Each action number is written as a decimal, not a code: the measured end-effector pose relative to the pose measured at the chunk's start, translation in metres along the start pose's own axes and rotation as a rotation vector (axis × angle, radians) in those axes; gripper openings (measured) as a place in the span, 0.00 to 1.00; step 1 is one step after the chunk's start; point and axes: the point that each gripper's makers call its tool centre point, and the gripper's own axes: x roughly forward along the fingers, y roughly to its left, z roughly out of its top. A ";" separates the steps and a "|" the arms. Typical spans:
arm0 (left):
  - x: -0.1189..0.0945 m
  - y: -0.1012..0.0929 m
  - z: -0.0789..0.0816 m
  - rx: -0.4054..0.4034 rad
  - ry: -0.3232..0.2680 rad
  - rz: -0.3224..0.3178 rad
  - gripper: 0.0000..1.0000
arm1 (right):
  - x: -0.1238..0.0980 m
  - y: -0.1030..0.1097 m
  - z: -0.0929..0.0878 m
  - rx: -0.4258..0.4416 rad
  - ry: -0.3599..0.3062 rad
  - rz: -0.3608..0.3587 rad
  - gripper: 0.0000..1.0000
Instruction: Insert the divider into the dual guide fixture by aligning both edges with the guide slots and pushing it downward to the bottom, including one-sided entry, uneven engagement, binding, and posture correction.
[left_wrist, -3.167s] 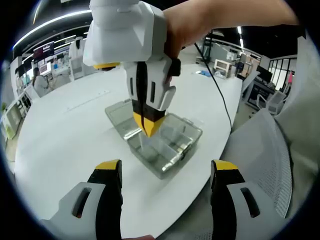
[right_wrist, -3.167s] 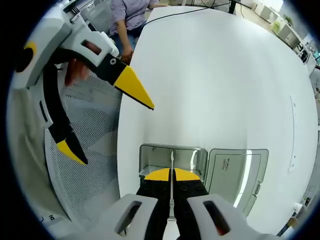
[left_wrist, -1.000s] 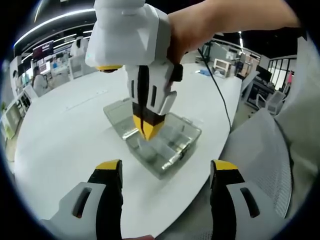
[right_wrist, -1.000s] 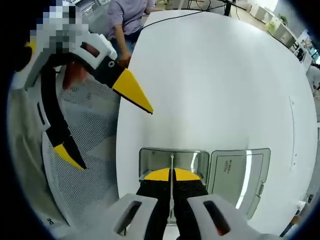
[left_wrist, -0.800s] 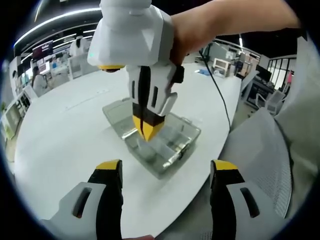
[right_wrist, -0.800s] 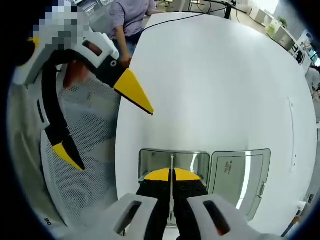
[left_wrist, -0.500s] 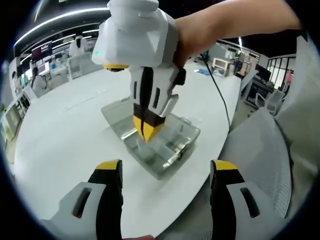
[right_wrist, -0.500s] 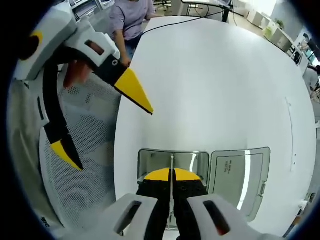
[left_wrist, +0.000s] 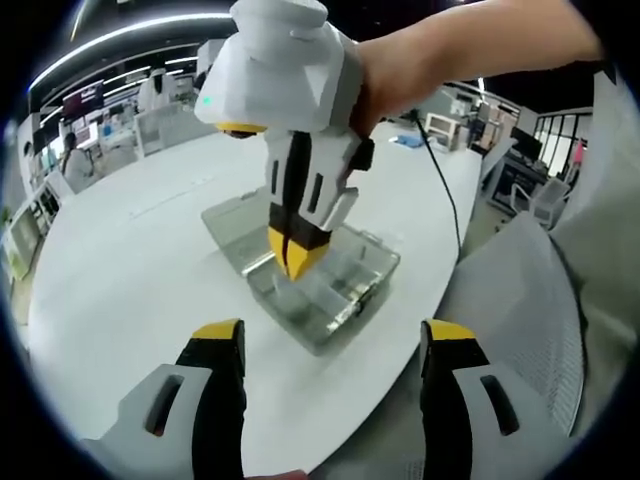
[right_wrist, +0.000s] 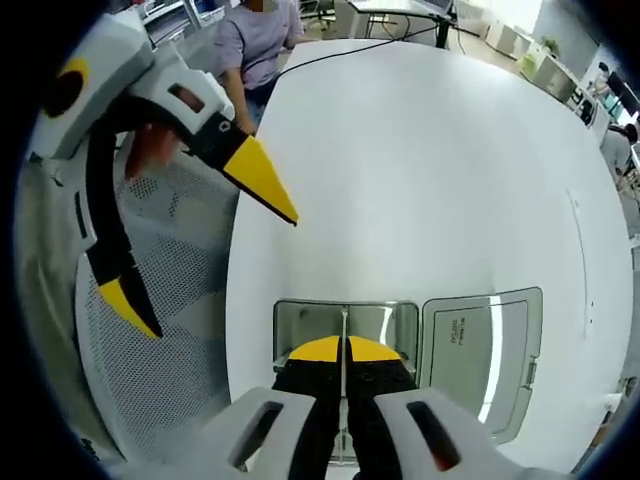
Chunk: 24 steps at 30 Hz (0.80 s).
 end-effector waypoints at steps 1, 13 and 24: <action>0.000 0.000 0.000 0.000 0.001 0.000 0.70 | 0.000 0.000 0.000 0.002 0.001 0.001 0.00; 0.000 0.001 0.000 0.000 0.001 0.004 0.70 | 0.003 0.003 0.000 -0.029 0.010 0.003 0.00; -0.001 0.001 -0.002 -0.002 0.011 0.004 0.70 | 0.004 0.010 0.001 -0.084 0.021 0.012 0.00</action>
